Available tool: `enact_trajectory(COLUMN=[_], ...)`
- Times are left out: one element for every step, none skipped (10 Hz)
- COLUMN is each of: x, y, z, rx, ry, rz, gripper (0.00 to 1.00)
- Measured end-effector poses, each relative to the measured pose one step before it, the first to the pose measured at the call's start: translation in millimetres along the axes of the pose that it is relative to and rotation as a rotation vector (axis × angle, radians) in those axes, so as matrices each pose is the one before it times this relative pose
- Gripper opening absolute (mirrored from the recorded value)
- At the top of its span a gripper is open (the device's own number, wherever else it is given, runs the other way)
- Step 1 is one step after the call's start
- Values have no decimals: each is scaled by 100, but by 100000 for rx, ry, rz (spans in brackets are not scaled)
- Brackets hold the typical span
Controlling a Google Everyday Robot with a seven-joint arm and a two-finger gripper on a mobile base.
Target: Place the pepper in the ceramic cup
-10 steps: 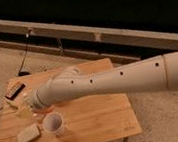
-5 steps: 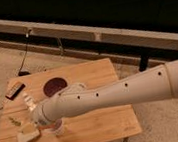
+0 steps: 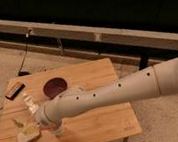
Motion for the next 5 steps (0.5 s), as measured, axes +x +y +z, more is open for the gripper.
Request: enact_trajectory(x=[268,120,82,-90,-153], y=[-752,-633,-646,-419,-347], z=[165,96,11,-139,-227], rx=[552,497,698,757,850], ry=[-124,-446,-773,-1409,-1833], rz=[-791,-1202,-1834,-1383,-1070], gripper=[22,33,45,56,65])
